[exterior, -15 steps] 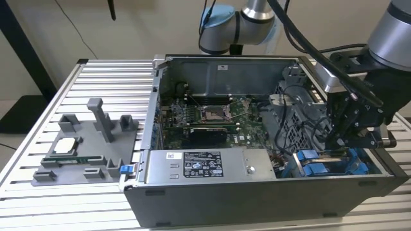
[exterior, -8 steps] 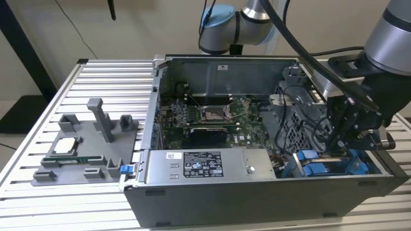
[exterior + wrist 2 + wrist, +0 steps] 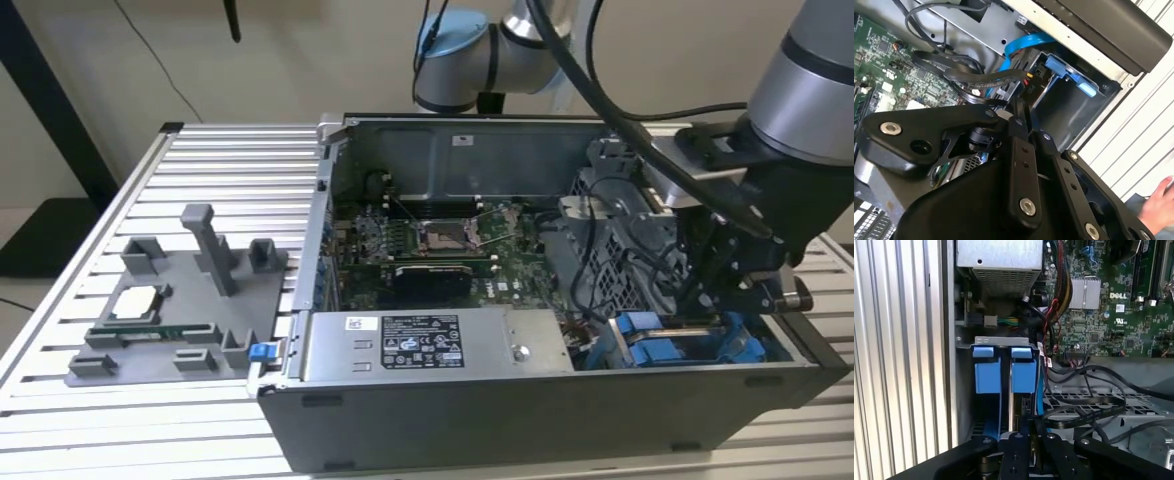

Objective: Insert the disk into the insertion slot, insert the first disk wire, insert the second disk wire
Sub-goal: 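Insert the second disk wire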

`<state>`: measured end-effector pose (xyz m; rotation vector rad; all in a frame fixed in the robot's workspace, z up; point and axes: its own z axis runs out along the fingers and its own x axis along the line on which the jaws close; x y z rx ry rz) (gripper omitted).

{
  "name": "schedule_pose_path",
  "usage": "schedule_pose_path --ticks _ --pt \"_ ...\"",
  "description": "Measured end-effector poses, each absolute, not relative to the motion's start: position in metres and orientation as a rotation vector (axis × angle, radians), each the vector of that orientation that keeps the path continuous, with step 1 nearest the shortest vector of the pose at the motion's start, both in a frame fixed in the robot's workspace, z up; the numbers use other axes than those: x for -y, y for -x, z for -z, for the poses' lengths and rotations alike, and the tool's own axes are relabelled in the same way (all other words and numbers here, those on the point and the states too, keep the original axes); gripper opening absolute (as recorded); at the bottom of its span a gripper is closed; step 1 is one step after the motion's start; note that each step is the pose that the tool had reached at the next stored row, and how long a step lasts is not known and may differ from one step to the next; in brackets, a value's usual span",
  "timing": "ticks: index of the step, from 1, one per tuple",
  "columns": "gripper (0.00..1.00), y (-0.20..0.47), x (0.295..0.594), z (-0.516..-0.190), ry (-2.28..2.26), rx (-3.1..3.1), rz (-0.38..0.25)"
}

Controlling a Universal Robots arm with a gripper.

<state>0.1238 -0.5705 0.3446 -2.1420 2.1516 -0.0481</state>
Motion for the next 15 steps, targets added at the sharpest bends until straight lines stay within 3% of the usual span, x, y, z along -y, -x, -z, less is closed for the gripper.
schedule_pose_path --ticks 12,13,15 --pt "0.00 -0.1257 0.5699 -0.3337 2.139 -2.150 0.054" --pt "1.00 -0.1258 0.5698 -0.3336 2.138 -2.149 0.052" --pt "1.00 -0.1258 0.5699 -0.3413 2.137 -2.150 0.052"
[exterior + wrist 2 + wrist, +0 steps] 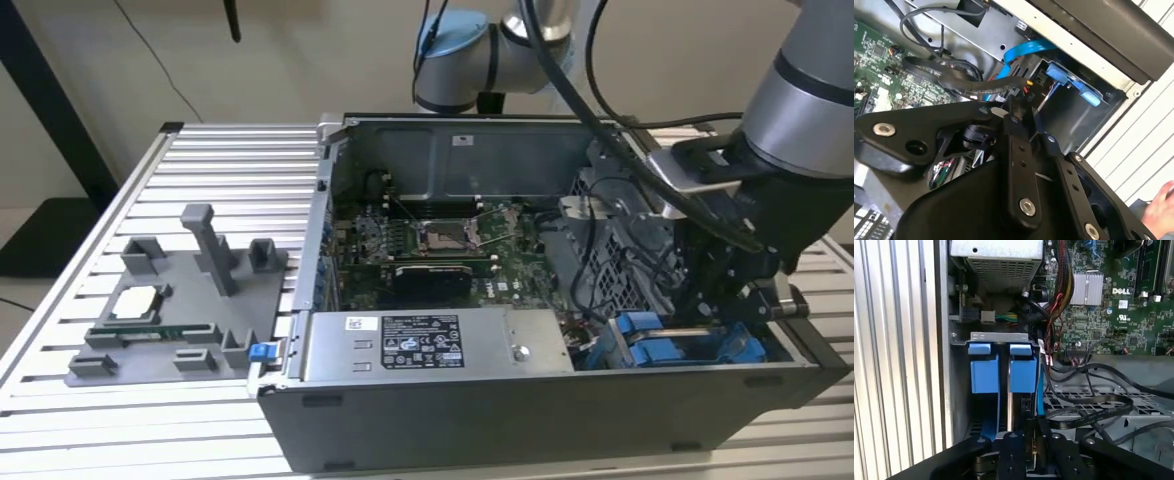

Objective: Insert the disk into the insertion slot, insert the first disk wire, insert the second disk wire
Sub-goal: 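Insert the second disk wire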

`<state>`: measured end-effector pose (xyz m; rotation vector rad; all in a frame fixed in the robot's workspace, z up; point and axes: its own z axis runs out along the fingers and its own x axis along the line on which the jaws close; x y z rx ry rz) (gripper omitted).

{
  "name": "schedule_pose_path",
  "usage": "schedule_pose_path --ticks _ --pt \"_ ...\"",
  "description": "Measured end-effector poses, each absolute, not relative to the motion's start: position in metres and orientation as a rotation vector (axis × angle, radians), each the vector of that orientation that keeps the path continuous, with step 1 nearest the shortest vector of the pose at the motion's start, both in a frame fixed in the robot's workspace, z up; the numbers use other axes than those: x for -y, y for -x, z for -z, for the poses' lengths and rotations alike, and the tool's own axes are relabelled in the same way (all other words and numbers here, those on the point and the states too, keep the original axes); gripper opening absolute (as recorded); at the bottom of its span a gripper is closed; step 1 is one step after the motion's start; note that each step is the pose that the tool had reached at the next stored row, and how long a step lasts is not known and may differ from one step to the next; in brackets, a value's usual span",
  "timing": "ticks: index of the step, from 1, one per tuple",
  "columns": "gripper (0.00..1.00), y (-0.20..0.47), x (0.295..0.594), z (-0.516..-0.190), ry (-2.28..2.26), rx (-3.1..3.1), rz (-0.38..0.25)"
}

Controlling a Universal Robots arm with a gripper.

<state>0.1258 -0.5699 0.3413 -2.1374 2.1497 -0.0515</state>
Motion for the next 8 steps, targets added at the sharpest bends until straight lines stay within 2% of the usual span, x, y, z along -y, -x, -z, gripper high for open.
schedule_pose_path --ticks 8 --pt "1.00 -0.126 0.570 -0.379 2.138 -2.151 0.053"
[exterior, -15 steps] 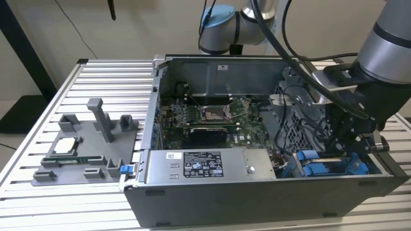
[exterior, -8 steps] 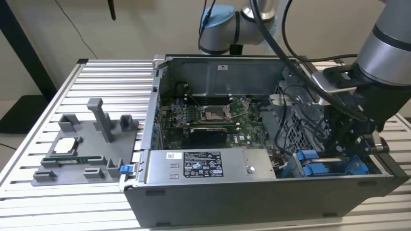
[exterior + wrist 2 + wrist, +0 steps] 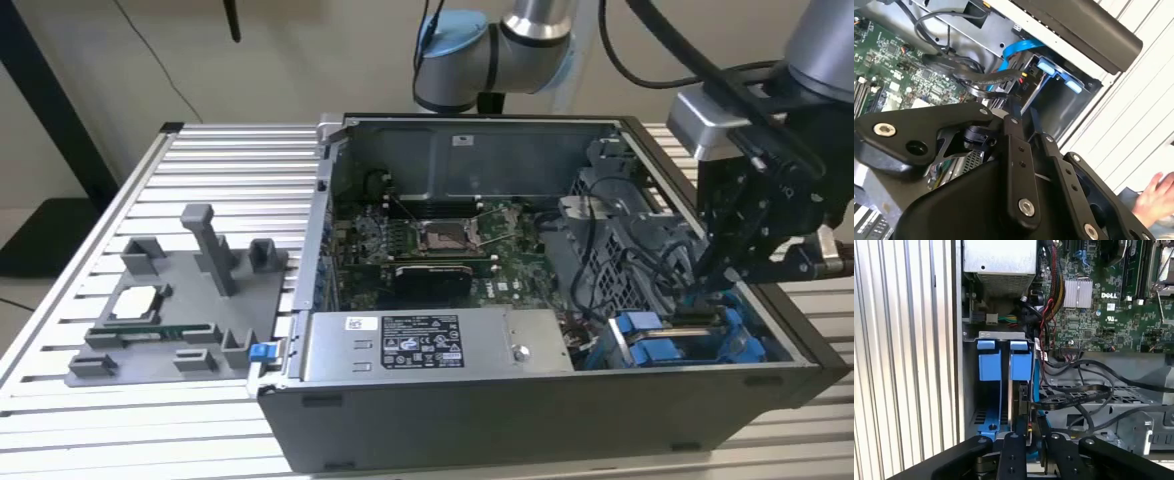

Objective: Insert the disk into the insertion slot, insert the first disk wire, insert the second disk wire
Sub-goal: 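Insert the second disk wire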

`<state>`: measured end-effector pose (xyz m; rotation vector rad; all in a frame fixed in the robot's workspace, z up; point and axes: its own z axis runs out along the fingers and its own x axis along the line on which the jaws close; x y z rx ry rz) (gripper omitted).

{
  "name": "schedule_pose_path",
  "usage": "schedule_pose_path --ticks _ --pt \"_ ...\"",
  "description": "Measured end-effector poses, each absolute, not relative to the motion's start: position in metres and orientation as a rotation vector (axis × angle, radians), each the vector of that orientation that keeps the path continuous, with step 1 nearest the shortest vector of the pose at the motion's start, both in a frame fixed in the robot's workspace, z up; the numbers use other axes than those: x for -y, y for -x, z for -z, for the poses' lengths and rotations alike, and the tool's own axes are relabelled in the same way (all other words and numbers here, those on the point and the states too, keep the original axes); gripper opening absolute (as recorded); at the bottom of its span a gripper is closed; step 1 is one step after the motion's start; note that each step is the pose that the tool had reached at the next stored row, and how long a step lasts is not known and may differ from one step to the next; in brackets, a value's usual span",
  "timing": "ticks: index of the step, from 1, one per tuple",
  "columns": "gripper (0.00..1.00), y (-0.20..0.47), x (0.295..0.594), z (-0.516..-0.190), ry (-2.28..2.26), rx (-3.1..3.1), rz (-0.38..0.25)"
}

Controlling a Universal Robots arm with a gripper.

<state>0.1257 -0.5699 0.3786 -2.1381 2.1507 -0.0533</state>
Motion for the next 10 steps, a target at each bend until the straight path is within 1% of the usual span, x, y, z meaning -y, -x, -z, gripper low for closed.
schedule_pose_path --ticks 6,10 --pt "1.00 -0.125 0.570 -0.402 2.138 -2.151 0.053" --pt "1.00 -0.125 0.570 -0.403 2.138 -2.151 0.053"
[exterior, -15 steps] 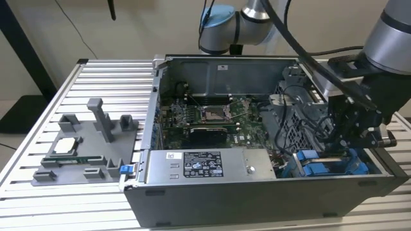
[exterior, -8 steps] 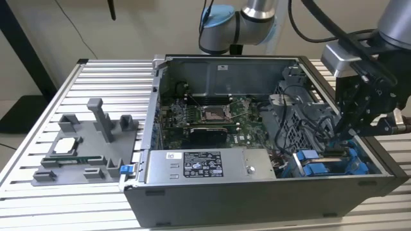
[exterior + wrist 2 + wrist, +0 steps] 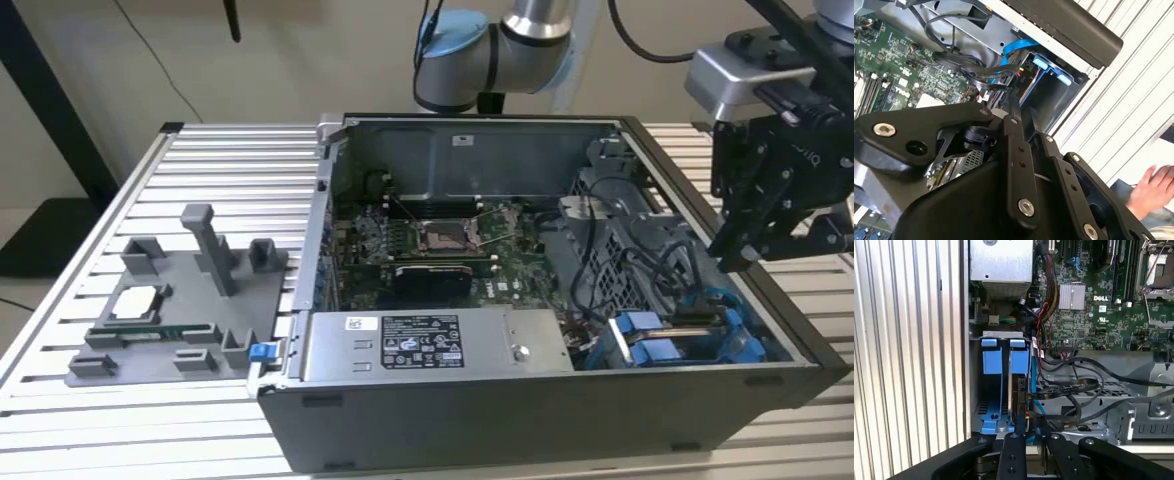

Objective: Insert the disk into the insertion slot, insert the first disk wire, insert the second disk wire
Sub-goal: 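Insert the second disk wire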

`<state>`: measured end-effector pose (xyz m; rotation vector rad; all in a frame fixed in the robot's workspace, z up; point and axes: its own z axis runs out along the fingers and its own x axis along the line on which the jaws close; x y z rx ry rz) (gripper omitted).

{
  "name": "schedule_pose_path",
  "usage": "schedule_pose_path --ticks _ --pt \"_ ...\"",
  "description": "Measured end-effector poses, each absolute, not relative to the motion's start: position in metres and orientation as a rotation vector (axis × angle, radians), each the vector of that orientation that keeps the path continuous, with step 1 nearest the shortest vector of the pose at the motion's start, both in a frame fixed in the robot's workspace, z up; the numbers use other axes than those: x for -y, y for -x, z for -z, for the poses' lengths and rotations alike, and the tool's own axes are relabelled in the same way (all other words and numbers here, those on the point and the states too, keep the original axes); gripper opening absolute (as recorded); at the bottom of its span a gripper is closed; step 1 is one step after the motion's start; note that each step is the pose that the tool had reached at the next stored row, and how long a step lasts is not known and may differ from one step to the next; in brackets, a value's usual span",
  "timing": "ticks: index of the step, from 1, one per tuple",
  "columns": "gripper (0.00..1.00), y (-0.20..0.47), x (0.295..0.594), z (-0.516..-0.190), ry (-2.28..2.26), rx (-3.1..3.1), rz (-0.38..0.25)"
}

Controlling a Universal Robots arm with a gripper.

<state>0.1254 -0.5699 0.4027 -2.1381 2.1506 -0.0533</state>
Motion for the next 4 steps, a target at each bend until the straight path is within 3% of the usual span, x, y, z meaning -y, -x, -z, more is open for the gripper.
schedule_pose_path --ticks 4 --pt "1.00 -0.1254 0.5699 -0.4028 2.138 -2.151 0.054"
